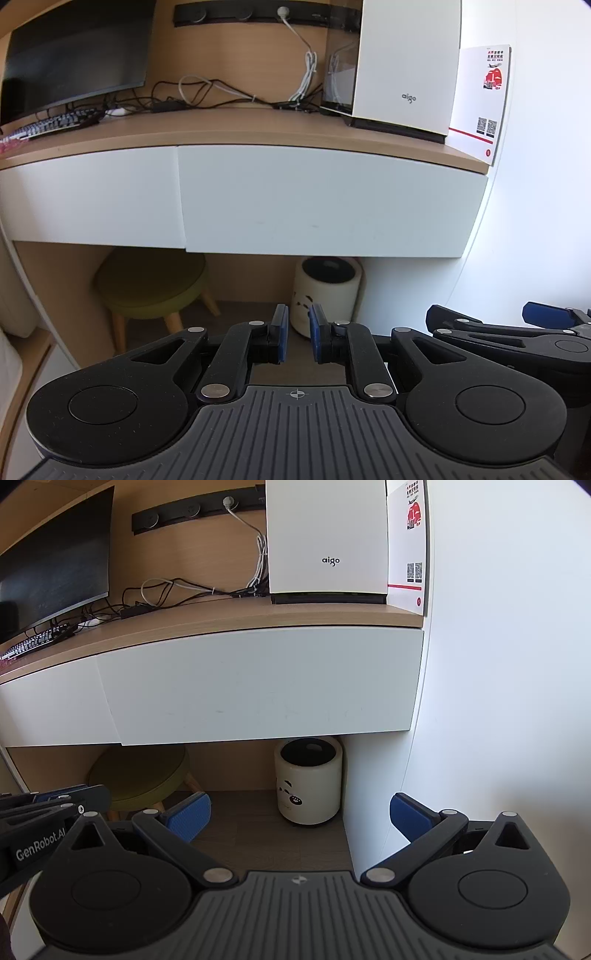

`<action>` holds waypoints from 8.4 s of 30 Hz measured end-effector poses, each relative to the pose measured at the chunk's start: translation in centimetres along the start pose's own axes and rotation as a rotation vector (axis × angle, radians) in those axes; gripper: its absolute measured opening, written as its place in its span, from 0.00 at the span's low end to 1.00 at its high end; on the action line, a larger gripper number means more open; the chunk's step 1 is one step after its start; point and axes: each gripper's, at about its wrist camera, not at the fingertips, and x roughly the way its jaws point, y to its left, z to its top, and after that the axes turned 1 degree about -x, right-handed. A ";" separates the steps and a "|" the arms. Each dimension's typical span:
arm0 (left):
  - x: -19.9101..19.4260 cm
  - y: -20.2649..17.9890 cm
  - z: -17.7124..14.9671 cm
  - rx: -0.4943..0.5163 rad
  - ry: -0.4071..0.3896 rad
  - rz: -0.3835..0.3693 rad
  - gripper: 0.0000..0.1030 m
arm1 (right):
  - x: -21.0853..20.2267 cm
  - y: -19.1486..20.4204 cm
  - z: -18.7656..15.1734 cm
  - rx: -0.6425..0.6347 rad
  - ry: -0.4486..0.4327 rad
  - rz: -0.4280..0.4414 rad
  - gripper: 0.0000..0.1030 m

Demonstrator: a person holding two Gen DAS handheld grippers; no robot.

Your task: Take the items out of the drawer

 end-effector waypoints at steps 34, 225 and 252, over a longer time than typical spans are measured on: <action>0.9 -0.9 -0.1 0.023 0.013 -0.015 0.15 | 0.4 -1.1 0.0 0.016 0.016 -0.022 1.00; 15.8 16.9 20.0 -0.199 0.210 -0.144 0.21 | 15.3 8.5 16.9 -0.094 0.150 0.062 1.00; 15.9 17.2 20.0 -0.165 0.207 -0.186 0.21 | 16.5 9.3 18.4 0.020 0.103 0.021 1.00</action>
